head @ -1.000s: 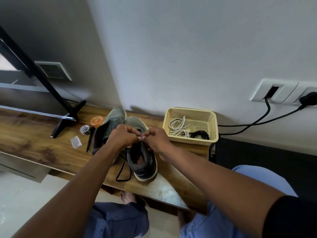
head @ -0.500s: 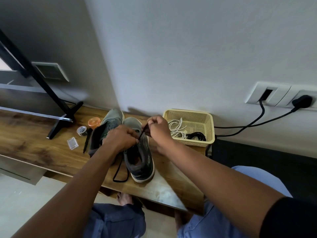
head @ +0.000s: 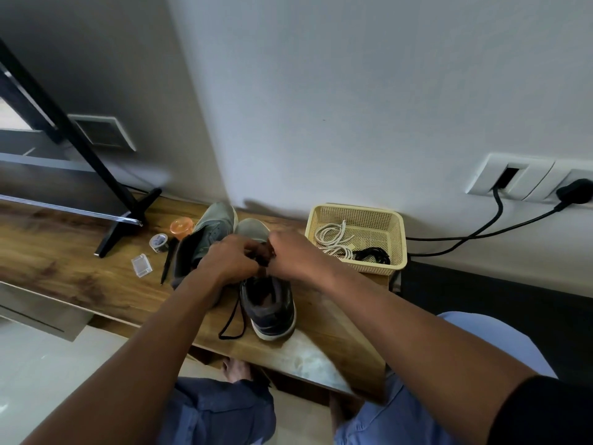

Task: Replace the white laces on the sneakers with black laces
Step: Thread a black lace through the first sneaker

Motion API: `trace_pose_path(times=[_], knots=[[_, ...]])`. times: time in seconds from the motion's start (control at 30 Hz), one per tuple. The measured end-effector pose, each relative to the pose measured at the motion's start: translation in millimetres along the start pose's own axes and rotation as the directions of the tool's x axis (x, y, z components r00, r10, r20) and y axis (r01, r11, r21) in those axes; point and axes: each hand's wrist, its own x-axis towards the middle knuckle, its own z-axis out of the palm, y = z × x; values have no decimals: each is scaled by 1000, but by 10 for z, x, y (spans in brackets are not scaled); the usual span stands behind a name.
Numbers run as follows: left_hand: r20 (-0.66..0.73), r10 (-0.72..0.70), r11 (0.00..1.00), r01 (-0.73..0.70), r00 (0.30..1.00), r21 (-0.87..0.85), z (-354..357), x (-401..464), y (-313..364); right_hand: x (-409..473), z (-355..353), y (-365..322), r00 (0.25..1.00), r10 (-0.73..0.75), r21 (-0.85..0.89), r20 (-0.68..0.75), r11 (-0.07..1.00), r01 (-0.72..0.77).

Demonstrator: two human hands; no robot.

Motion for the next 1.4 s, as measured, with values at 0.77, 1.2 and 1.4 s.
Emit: trace_pose_path(times=[0.77, 1.2, 1.4], knots=[[-85, 40, 992, -29, 996, 127, 90, -22, 8, 15, -163, 135, 981, 135, 156, -141, 981, -113], [-13, 27, 1000, -27, 1000, 12, 7, -34, -43, 96, -616, 161, 913, 335, 925, -234, 365, 104], [-9, 64, 996, -65, 998, -63, -70, -103, -138, 84, -670, 136, 925, 255, 805, -280, 588, 81]])
